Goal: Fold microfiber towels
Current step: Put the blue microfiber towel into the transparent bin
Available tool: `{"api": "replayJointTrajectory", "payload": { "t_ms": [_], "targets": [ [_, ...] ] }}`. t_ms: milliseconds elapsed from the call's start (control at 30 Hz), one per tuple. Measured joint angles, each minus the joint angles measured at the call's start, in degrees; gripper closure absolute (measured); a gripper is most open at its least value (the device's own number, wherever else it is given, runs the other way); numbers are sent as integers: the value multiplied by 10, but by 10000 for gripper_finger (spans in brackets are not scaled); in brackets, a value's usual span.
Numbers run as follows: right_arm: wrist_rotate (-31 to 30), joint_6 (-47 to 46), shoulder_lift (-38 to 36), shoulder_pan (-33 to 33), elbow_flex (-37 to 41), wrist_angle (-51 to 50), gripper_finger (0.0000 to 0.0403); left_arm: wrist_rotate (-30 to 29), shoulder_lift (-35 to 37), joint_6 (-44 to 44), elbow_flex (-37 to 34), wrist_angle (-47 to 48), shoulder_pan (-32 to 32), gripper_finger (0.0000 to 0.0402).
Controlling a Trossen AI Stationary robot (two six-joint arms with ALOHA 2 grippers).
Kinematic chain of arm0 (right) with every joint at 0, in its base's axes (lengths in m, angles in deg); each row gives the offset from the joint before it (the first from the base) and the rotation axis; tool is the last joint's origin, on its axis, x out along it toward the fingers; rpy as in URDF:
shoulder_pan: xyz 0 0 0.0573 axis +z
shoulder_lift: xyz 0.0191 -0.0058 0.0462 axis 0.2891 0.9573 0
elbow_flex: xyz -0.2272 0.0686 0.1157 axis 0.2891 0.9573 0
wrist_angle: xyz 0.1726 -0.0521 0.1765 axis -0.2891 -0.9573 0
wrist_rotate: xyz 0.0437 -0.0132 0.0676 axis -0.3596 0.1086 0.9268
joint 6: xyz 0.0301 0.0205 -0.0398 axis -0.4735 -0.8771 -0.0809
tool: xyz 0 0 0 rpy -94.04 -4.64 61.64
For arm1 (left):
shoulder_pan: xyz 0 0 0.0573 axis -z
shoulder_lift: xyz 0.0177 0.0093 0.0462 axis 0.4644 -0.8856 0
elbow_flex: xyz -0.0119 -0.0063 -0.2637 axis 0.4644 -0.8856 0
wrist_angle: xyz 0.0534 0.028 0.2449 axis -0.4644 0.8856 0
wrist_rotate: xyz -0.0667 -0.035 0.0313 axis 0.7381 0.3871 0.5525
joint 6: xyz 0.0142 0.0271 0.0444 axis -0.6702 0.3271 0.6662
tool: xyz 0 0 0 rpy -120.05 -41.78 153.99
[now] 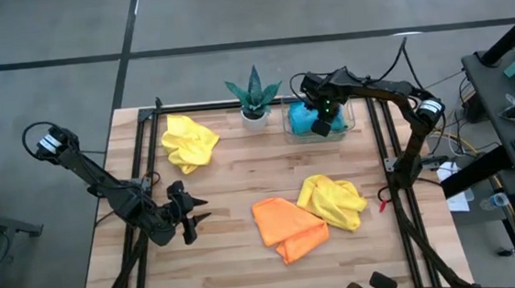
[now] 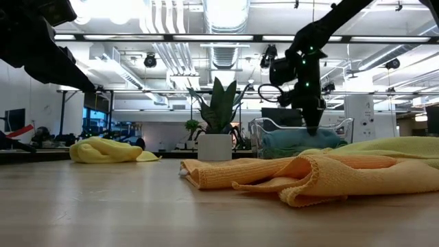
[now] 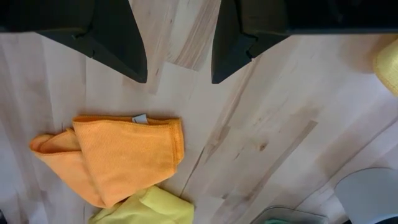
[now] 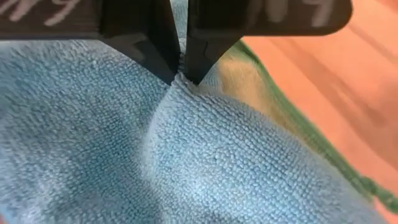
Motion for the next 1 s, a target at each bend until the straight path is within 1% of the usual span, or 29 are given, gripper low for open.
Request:
{"api": "replayJointTrajectory", "payload": {
  "t_ms": [133,233,367,400,467,600,700,800,867,1000],
  "targets": [
    [0,16,-2,0,-29,-41,394,0,0,2,0,0,0,237],
    [11,13,-2,0,-32,-53,393,0,0,2,0,-1,0,237],
    [102,19,-2,0,-31,-53,378,0,0,3,0,-1,0,237],
    [109,17,-2,0,-31,-52,370,0,0,3,0,-1,0,237],
    [99,9,-2,0,-31,-55,353,0,0,3,0,-1,0,237],
    [38,-4,-2,-2,-31,-76,319,0,0,3,0,-1,0,237],
    [30,4,-2,-4,-31,-90,302,0,0,3,0,-1,0,237],
    [-6,7,-2,-4,-31,-88,300,0,0,3,0,-1,0,237],
    [-29,7,-3,-4,-31,-84,306,0,0,3,0,-1,0,237],
    [-21,-2,-2,-7,-23,-58,331,0,0,1,0,-1,0,237]
  ]
}}
